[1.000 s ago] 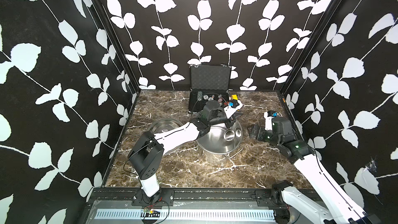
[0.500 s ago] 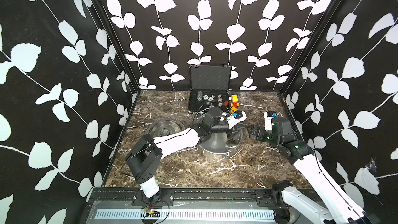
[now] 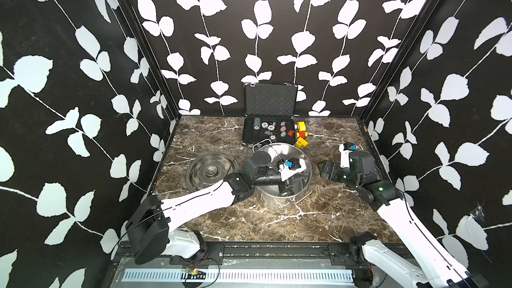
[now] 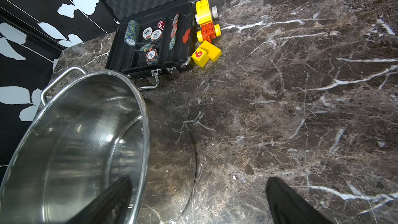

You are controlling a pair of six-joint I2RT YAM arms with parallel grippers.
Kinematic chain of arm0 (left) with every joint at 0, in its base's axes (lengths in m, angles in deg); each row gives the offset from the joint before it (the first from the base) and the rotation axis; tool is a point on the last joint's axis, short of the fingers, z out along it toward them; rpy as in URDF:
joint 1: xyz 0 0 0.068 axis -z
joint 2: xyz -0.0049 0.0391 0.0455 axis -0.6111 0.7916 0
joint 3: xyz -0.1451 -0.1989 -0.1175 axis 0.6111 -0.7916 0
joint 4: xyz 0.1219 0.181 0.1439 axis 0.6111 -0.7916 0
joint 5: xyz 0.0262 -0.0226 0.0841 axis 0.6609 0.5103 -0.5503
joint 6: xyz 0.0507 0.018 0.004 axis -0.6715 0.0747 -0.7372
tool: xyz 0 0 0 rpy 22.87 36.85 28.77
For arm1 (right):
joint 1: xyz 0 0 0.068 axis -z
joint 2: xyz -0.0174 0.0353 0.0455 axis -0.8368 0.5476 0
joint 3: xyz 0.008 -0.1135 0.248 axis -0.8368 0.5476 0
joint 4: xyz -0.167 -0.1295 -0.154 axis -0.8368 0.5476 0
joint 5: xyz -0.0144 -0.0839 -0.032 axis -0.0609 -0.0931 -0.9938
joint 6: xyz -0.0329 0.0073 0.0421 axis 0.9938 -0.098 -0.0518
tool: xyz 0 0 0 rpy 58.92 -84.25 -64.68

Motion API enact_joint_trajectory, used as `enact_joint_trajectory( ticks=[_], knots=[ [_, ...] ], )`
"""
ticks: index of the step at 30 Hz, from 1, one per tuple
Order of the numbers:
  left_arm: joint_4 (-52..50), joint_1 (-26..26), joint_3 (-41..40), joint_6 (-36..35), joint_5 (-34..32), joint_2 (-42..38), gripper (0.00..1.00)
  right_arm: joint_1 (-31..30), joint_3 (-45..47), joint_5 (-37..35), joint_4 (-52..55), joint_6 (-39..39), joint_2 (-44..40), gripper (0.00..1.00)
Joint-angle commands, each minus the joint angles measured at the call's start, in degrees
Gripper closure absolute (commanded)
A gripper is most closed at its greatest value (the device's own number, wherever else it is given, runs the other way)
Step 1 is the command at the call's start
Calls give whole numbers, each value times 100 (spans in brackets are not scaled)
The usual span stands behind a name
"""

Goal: Stir the soup with a spoon
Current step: Stir the soup in the pan with a stick.

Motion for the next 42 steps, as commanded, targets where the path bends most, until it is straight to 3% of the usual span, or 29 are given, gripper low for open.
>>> enact_joint_trajectory(
  ticks=[1,7,15,20,26,35,42],
  knots=[
    [493,-120,-380,258,-572,-415,100,-24,88,29,-231,-66,21,1],
    [1457,-788,-1082,1219,-667,-885,100,-24,63,27,-205,-63,0,1],
    [1438,-1379,-1471,1384,-931,-1359,100,-24,102,-52,-192,-51,-32,1],
    [1575,-1718,-1398,1537,-1416,-1192,100,-24,77,-27,-276,-62,61,1],
    [1400,-1991,-904,1582,-1577,-717,100,-24,1,-21,-241,-4,117,1],
    [981,-1988,588,1528,-426,668,100,-22,27,-94,-194,33,83,1],
    [970,-1714,1470,1302,-12,1493,100,-24,34,-173,-120,65,24,1]
  ],
)
